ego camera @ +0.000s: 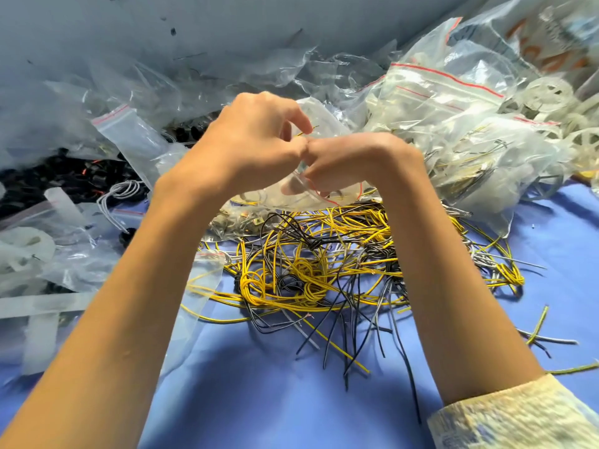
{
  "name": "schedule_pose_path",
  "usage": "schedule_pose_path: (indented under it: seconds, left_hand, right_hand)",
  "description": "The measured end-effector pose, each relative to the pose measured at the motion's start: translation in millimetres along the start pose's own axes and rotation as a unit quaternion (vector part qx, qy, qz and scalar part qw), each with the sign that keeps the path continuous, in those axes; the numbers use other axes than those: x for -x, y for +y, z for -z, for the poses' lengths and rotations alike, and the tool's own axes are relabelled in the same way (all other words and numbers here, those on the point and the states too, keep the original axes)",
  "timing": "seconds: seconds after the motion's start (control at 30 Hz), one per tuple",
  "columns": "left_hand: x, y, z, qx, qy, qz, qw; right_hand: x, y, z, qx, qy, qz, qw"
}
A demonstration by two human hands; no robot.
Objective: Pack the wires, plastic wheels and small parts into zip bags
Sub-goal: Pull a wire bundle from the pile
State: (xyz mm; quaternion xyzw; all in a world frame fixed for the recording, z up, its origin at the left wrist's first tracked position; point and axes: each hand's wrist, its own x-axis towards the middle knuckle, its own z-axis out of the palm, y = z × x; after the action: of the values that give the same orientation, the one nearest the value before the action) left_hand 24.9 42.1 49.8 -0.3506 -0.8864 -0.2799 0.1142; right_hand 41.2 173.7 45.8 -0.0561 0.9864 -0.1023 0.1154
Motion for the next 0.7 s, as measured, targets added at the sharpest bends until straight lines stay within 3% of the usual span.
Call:
schedule_pose_path:
  seconds: [0.27, 0.47, 0.6, 0.7]
  left_hand:
    - [3.1, -1.9, 4.3, 0.008, 0.011, 0.012, 1.000]
    - [3.7, -0.3, 3.3, -0.011, -0.005, -0.002, 1.000]
    - [2.4, -0.6, 3.6, -0.018, -0.005, -0.003, 1.000]
    - [3.3, -1.6, 6.8, -0.014, 0.003, 0.016, 1.000]
  right_hand:
    - [-0.5, 2.4, 0.7, -0.097, -0.026, -0.031, 0.994]
    - [1.1, -1.5, -0.9, -0.008, 0.009, -0.043, 0.999]
    - [-5.3, -3.9, -4.4, -0.061, 0.035, 0.014, 0.997]
    - [-7.4, 0.2, -5.1, -0.003, 0.032, 0.009, 0.999]
